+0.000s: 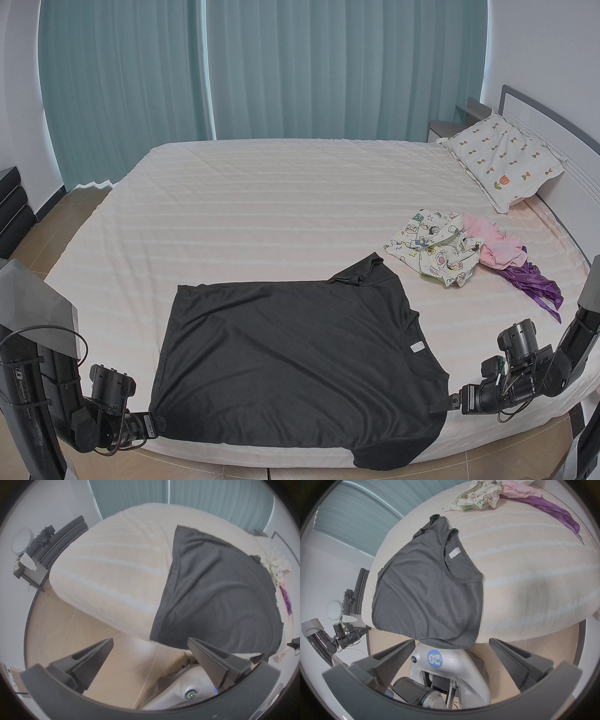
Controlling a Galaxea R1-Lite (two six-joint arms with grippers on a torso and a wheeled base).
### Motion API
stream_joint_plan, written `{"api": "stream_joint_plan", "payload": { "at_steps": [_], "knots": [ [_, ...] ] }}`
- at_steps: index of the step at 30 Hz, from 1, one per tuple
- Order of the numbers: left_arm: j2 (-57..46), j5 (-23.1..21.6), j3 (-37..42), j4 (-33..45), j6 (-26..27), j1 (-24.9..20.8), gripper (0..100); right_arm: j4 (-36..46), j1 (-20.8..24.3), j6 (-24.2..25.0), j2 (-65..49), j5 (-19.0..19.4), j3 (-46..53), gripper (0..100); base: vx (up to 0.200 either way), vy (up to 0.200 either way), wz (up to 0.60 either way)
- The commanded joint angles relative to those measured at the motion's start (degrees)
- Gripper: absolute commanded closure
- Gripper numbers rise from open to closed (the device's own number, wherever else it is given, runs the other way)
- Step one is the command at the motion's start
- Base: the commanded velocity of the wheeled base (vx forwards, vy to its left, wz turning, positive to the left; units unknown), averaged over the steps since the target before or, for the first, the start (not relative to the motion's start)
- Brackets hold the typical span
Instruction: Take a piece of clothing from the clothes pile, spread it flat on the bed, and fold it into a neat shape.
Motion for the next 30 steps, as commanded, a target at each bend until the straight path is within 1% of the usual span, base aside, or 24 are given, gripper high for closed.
{"api": "stream_joint_plan", "payload": {
  "at_steps": [1, 2, 5, 8, 14, 20, 23, 30],
  "knots": [
    [-0.55, -0.34, 0.86, -7.49, -0.14, 1.19, 0, -0.67, 0.02, 1.57, -0.70, 0.04, -1.71, 0, 0.000, 0.000, 0.00],
    [-0.55, -0.34, 0.86, -9.60, -0.14, 1.28, 0, -1.63, 0.19, 3.59, -0.70, -0.05, -2.59, 0, 0.000, 0.000, 0.00],
    [-0.90, -1.22, 0.95, -11.97, -0.14, 1.19, 0, -3.48, 0.98, 7.72, -0.18, -0.05, -4.97, 0, 0.000, 0.000, 0.00],
    [-0.90, -1.48, 0.95, -14.35, -0.41, 1.02, 0, -3.66, 1.42, 10.44, 0.35, -0.93, -6.72, 0, 0.000, 0.000, 0.00],
    [-0.81, -1.57, 0.86, -16.45, -1.37, 1.19, 0, -3.66, 1.95, 11.24, 1.41, -1.89, -8.39, 0, 0.000, 0.000, 0.00],
    [-0.73, -2.27, 0.86, -16.45, -1.46, 1.72, 0, -3.74, 2.39, 11.41, 1.58, -1.98, -9.80, 0, 0.000, 0.200, 0.00],
    [-0.64, -2.36, 0.86, -16.45, -1.46, 1.72, 0, -3.74, 3.18, 12.91, 1.76, -1.98, -10.68, 0, 0.000, 0.200, 0.00],
    [-0.37, -3.41, 0.86, -16.45, -1.55, 1.72, 0, -3.66, 4.41, 16.33, 2.55, -2.07, -13.40, 0, 0.000, 0.000, 0.00]
  ]
}}
